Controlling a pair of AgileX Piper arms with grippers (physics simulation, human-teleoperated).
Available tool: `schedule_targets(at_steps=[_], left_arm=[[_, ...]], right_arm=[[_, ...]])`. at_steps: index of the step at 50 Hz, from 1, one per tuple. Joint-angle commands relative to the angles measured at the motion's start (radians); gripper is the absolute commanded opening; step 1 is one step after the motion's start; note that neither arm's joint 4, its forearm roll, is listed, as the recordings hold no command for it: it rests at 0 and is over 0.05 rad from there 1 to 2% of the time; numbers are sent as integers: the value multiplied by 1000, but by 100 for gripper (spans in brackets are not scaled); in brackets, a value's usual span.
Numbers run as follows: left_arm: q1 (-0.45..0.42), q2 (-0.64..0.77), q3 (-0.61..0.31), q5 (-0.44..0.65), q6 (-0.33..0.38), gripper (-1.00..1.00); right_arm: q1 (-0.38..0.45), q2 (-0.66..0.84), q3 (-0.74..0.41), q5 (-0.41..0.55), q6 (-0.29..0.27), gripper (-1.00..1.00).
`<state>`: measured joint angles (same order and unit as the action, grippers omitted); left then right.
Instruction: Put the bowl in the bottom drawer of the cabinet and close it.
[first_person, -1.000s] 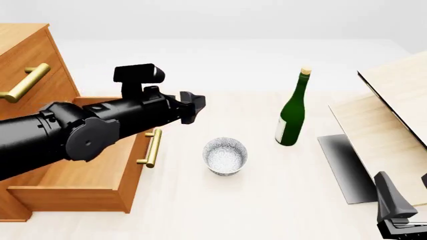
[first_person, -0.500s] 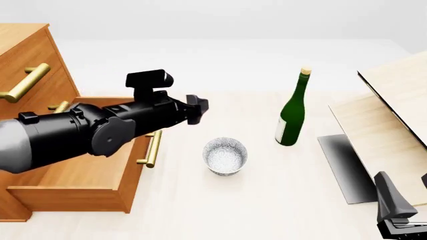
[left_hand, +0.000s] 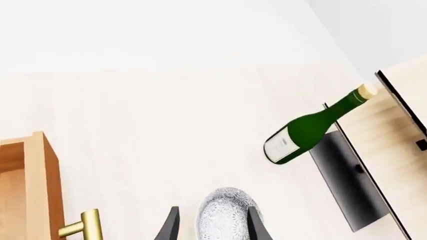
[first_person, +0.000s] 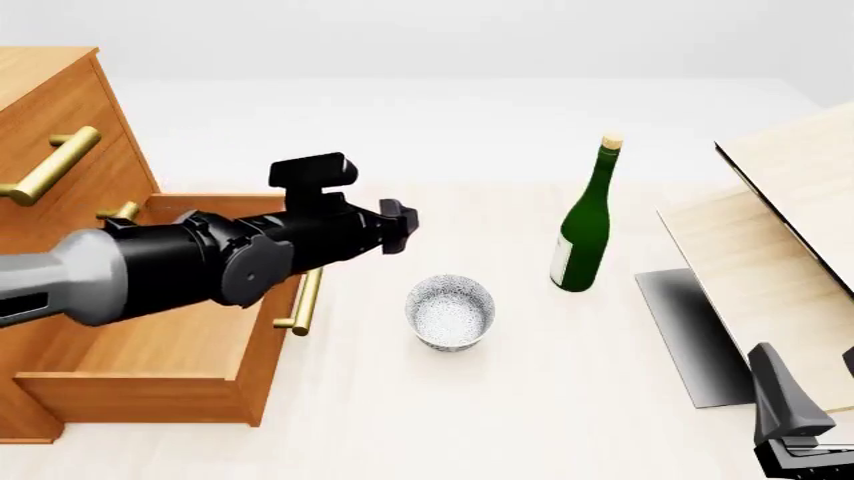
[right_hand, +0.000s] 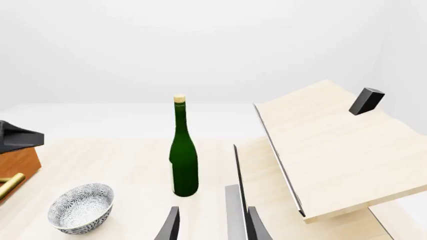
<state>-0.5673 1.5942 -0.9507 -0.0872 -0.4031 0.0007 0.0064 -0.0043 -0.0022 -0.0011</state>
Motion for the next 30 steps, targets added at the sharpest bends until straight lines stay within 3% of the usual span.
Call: schedule_targets(at_steps=[1, 30], left_arm=[[11, 40, -6, -11, -14, 100], [-15, 112, 0, -66, -72, 100]], right_arm=[[0, 0, 0, 0, 0, 100], [0, 0, 0, 0, 0, 100]])
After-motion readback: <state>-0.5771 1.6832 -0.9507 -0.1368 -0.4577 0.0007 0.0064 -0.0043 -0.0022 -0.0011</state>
